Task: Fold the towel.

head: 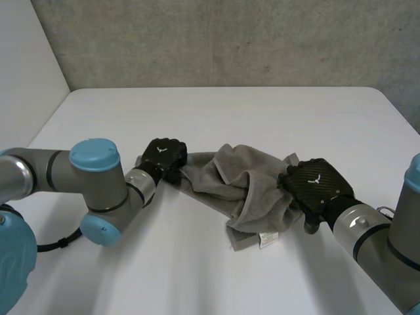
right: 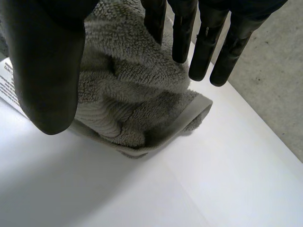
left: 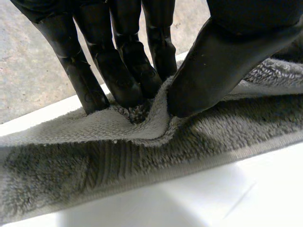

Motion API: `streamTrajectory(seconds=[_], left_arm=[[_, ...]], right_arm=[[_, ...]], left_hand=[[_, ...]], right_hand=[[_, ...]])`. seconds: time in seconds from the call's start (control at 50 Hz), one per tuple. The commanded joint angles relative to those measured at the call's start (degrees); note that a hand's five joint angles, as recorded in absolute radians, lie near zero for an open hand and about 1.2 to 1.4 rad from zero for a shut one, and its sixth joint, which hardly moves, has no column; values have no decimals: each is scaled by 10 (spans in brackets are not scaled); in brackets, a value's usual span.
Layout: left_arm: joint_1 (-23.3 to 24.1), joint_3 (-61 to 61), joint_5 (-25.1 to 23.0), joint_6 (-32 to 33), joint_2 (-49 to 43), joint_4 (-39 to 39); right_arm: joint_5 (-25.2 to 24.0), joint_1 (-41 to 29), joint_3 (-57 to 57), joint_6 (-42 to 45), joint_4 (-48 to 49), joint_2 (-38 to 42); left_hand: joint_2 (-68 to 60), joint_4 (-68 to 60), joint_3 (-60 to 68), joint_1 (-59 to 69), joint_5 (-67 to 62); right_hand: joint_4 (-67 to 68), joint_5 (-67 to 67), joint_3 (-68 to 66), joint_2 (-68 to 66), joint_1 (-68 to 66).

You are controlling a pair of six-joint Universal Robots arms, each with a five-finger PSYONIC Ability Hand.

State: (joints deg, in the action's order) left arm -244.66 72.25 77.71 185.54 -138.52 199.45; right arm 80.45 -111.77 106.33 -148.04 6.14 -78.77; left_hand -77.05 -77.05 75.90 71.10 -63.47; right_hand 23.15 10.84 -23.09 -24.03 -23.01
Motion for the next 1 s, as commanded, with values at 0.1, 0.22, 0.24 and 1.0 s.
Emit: streamTrajectory(seconds=[0.1, 0.22, 0.24, 1.0], left_arm=[[-12, 28, 8, -29, 101, -63], [-65, 63, 25, -30, 170, -105], [-65, 63, 25, -30, 171, -105], [-131, 217, 12, -83, 265, -111]], right_arm=[[-61, 8, -16, -1, -88, -51], [-88, 23, -26, -1, -138, -91], [-89, 28, -26, -2, -142, -99], [28, -148, -61, -217, 101, 144]], left_hand=[[-29, -30, 41, 89, -65], [-29, -30, 41, 89, -65], [-29, -30, 41, 89, -65], [-29, -30, 41, 89, -65]], right_hand=[[-21, 2, 21, 30, 20], [-13, 10, 12, 22, 12], [-6, 17, 6, 15, 5], [567, 590, -568, -558, -568]])
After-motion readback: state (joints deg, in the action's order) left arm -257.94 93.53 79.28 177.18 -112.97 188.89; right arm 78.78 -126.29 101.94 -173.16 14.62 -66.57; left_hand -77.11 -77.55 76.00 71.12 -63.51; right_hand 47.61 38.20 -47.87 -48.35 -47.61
